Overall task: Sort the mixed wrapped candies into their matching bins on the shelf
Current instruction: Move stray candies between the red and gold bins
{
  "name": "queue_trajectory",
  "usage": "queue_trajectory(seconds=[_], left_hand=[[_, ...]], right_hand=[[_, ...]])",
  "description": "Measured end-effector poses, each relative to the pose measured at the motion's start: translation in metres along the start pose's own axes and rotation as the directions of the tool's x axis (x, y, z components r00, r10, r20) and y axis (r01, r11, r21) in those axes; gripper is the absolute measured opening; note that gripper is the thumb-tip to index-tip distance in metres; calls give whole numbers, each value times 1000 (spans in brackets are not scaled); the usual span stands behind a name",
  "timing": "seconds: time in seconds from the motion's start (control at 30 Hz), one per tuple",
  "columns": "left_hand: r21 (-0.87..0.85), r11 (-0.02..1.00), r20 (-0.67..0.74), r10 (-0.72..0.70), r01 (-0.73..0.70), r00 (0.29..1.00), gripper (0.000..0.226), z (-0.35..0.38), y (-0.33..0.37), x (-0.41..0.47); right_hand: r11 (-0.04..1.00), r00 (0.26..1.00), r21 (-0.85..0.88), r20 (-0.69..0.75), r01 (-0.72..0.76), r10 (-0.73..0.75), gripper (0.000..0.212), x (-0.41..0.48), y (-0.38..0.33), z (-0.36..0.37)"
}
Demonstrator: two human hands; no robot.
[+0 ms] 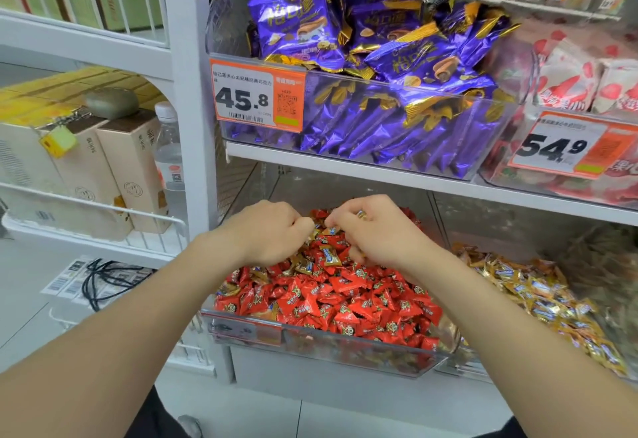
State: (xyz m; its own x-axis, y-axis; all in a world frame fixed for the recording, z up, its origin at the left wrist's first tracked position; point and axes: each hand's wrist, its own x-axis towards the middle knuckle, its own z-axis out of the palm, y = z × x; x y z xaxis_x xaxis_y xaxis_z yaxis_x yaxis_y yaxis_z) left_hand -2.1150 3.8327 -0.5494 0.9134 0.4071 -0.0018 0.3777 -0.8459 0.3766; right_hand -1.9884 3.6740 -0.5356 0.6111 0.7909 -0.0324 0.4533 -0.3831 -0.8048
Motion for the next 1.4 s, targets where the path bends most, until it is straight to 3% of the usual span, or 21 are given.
queue_trajectory(seconds=[0.13, 0.23, 0.33, 0.4, 0.5, 0.57, 0.63, 0.7, 0.87, 1.03, 1.13, 1.23, 1.33, 1.4], left_hand=[[-7, 999, -183, -51, 51, 982, 67, 2, -1, 0], [-92, 993, -265, -94, 72, 960, 61, 4, -4, 3], [-81, 994, -224, -91, 74, 970, 49, 5, -12, 4], [-49, 996, -157, -76, 69, 985, 29, 4, -14, 3], [16, 999, -60, -33, 34, 998, 26, -1, -15, 1], [85, 996, 50, -16, 11, 999, 29, 1, -19, 2], [170, 985, 182, -37, 6, 983, 48, 8, -25, 5], [205, 979, 230, -56, 8, 972, 60, 13, -28, 9], [171, 985, 247, -58, 16, 967, 61, 15, -31, 14], [153, 987, 240, -85, 49, 967, 56, 19, -30, 21], [188, 982, 263, -85, 35, 961, 61, 22, -29, 23], [196, 980, 266, -65, 13, 962, 57, 23, -26, 24], [161, 987, 220, -38, 2, 975, 48, 21, -24, 22], [121, 993, 211, -23, -3, 977, 44, 16, -26, 20]], right_hand=[[973, 997, -218, 5, 76, -76, 26, -2, 2, 5], [798, 986, -590, -16, 124, -165, 38, -6, -2, 9], [798, 982, -584, -8, 148, -188, 32, -7, -7, 14], [746, 978, -642, 30, 178, -208, 25, -7, -5, 20], [631, 981, -752, 121, 190, -151, 47, -5, 2, 24], [618, 984, -766, 125, 177, -127, 43, -3, 5, 23], [632, 985, -758, 87, 161, -146, 31, 0, 7, 22], [660, 985, -737, 52, 148, -162, 33, 1, 8, 20], [678, 979, -721, 6, 145, -204, 31, 2, 8, 15], [628, 979, -751, 149, 202, -137, 46, 0, 10, 19], [603, 979, -772, 183, 200, -91, 43, 1, 9, 9], [667, 978, -722, 203, 185, -51, 34, 3, 14, 0], [708, 982, -683, 172, 178, -80, 51, 4, 17, -2], [747, 986, -644, 126, 166, -110, 48, 3, 14, -4]])
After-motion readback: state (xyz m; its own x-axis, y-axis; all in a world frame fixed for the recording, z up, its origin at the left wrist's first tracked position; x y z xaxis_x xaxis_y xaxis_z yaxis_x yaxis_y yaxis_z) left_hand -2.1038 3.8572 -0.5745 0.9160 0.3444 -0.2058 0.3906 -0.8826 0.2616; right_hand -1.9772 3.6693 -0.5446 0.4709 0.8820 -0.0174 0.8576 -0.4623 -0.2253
